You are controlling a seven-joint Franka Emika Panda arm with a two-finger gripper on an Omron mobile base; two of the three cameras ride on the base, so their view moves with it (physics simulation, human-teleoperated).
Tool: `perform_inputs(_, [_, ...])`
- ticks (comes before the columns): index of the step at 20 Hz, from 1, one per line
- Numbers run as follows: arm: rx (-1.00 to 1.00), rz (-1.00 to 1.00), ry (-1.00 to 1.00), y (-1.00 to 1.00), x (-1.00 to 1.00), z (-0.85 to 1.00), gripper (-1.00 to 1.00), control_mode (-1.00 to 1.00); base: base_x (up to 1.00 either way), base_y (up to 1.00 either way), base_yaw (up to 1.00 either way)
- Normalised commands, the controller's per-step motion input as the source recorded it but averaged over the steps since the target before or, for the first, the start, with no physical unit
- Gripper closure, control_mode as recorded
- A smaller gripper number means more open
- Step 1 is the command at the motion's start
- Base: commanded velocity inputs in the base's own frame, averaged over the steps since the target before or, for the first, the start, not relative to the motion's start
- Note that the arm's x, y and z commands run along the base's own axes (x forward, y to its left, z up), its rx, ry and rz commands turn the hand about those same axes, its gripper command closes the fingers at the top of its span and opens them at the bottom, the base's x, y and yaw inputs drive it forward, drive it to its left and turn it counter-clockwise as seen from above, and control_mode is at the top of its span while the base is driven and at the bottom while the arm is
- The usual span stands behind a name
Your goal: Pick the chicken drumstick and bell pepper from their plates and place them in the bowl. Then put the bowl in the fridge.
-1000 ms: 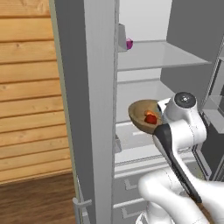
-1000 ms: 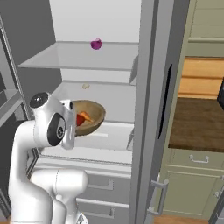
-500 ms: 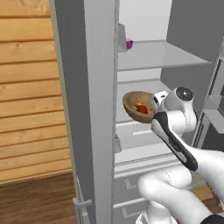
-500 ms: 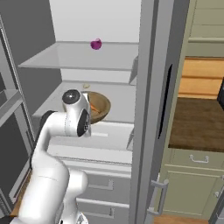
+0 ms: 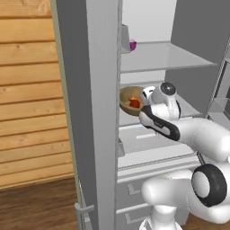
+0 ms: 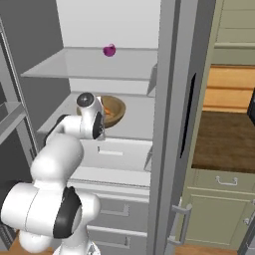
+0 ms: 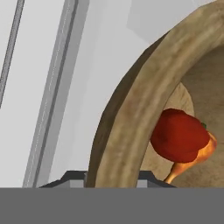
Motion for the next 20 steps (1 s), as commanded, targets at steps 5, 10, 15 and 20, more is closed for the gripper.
perform_inputs(5, [-0.03, 0.03, 0.05, 0.01, 0.29, -0.15, 1.00, -1.00, 0.00, 0.00, 0.00])
perform_inputs(10, [-0.05, 0.02, 0.00, 0.00, 0.24, -0.49, 1.00, -1.00, 0.00, 0.00, 0.00])
perform_inputs(15, [-0.03, 0.01, 0.00, 0.00, 0.11, -0.43, 1.00, -1.00, 0.00, 0.00, 0.00])
perform_inputs(20, [-0.02, 0.00, 0.00, 0.05, 0.00, -0.42, -1.00, -1.00, 0.00, 0.00, 0.00])
